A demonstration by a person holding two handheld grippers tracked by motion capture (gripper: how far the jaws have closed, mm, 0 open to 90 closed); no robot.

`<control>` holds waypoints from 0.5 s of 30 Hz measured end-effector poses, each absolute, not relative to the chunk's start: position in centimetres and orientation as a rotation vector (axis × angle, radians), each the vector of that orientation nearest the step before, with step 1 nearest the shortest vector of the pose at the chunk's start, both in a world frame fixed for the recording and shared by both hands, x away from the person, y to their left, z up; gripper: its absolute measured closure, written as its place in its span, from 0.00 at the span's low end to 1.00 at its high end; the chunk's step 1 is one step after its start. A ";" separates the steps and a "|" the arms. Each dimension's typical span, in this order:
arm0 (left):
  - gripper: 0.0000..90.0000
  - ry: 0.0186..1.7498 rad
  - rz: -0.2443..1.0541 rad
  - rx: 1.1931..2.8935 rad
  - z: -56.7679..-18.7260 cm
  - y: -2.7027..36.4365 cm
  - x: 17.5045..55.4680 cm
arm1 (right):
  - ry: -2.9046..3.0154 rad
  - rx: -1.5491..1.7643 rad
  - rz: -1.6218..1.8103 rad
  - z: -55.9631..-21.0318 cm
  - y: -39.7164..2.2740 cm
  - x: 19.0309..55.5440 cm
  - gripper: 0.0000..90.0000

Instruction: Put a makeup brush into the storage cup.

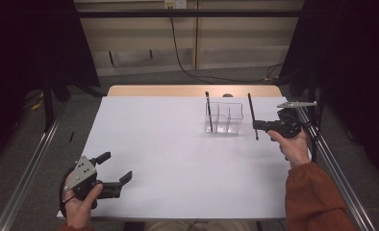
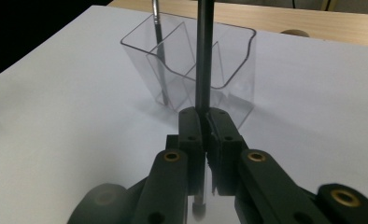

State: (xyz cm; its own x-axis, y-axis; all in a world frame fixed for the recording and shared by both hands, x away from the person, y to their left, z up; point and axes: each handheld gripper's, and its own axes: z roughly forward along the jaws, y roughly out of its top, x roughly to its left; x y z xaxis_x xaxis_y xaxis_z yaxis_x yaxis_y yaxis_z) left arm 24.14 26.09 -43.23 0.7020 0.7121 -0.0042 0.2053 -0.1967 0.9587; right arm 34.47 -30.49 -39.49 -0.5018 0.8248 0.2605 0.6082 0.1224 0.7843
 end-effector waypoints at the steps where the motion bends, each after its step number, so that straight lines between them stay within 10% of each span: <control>1: 0.03 0.734 0.545 1.746 -43.2 26.1 24.1 | 2.166 1.407 1.330 -39.4 -30.4 34.3 0.94; 15: 0.03 0.731 0.545 1.746 -43.2 26.2 24.1 | 2.308 1.242 1.382 -39.2 -27.9 32.7 0.94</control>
